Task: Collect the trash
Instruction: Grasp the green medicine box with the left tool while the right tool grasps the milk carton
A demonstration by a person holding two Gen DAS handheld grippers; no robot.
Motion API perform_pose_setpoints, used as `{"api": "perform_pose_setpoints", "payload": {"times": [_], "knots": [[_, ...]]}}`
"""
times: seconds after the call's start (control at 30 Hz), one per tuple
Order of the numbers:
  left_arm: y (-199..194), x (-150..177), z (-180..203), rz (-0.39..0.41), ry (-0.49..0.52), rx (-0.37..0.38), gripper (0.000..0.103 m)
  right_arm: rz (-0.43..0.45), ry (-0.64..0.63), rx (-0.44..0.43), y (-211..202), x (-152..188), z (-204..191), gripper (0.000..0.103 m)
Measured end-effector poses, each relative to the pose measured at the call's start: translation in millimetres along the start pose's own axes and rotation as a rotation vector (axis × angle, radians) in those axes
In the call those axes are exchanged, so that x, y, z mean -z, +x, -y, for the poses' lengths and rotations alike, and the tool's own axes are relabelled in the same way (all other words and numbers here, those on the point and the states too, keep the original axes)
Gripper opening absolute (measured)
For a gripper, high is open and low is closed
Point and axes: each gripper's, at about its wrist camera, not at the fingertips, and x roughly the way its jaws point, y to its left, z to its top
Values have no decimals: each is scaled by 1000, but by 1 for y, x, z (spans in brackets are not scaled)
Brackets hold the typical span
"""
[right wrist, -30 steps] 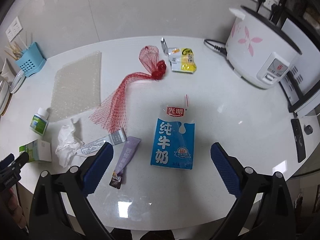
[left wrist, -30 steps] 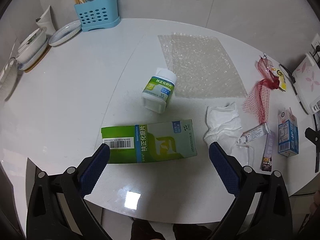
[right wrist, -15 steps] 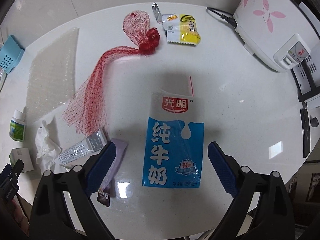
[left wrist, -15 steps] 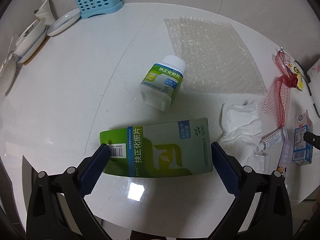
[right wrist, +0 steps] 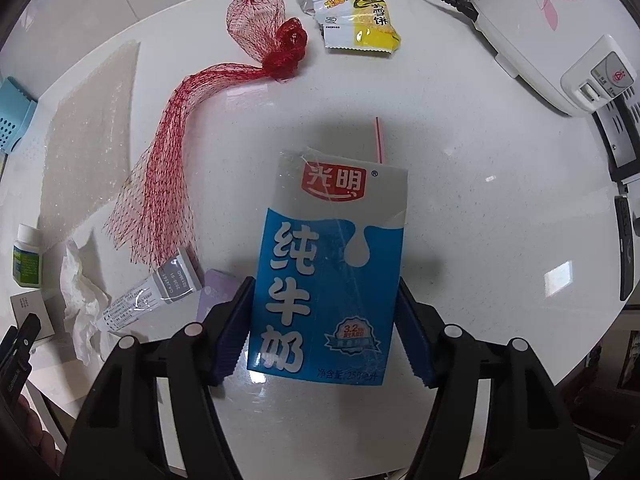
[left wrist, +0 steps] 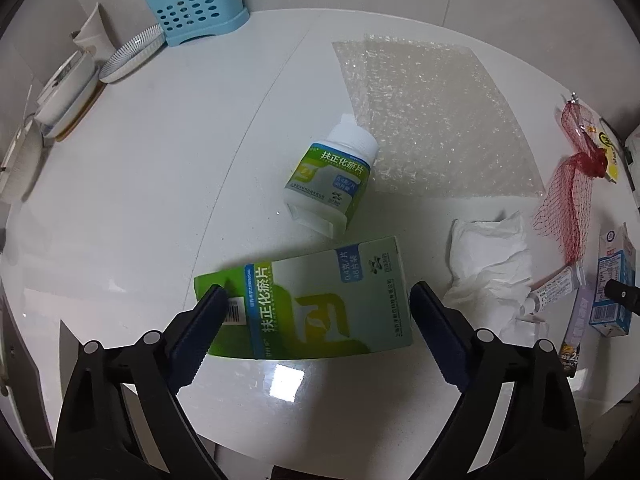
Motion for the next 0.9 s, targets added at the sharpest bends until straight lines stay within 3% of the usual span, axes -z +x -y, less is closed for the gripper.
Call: {"api": "perform_pose_setpoints", "payload": {"times": [0.17, 0.33, 0.5, 0.67, 0.77, 0.9], "knots": [[-11, -1, -5, 30, -9, 7, 92, 11, 4, -10, -6, 1, 0, 63], [-21, -5, -15, 99, 65, 45, 95, 33, -12, -15, -16, 6, 1, 63], [-26, -10, -18, 103, 326, 118, 96, 54, -34, -25, -25, 10, 2, 63], [-22, -11, -12, 46, 548, 192, 96, 62, -41, -31, -27, 11, 1, 63], [-10, -6, -4, -5, 647, 209, 96, 65, -44, -29, -28, 13, 0, 63], [0, -2, 1, -56, 703, 208, 93, 68, -42, -28, -29, 15, 2, 62]]}}
